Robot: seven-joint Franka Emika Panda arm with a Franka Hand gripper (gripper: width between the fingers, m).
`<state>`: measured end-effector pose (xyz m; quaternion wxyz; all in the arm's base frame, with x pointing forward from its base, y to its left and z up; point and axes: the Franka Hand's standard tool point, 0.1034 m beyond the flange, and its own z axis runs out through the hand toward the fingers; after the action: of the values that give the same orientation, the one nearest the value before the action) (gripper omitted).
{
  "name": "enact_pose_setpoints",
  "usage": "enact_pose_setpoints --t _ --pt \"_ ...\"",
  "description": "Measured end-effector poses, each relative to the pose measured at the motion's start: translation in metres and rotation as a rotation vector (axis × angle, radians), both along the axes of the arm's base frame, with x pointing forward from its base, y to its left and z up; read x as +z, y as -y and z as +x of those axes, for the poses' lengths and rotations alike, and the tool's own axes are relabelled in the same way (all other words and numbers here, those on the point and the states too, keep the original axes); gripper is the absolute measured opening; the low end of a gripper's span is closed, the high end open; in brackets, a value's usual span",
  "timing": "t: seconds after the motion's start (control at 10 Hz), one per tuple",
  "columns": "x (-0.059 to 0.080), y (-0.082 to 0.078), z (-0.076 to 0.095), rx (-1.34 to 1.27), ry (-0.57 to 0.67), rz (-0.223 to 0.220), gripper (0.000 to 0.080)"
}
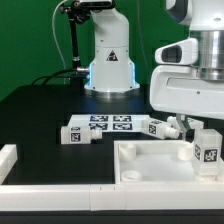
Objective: Assemble one leg
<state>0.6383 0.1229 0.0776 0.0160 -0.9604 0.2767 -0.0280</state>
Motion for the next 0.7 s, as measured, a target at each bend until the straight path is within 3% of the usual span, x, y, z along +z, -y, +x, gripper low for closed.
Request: enact_pose_setpoints --t 0.2,0.4,0.5,0.6,0.7 --pt "0.0000 0.0013 0.0003 0.182 0.003 -0.017 0.0649" --pt "0.0031 0.0057 0.0071 0.600 0.031 -0.078 0.0649" --pt "0.0029 0.0063 0.0074 0.575 0.033 -0.074 0.0649" --pt "0.0026 0.0061 0.0073 0.549 0.033 -0.072 0.0535" --pt "0.0024 0.0061 0.0072 0.526 0.033 -0.070 0.0535"
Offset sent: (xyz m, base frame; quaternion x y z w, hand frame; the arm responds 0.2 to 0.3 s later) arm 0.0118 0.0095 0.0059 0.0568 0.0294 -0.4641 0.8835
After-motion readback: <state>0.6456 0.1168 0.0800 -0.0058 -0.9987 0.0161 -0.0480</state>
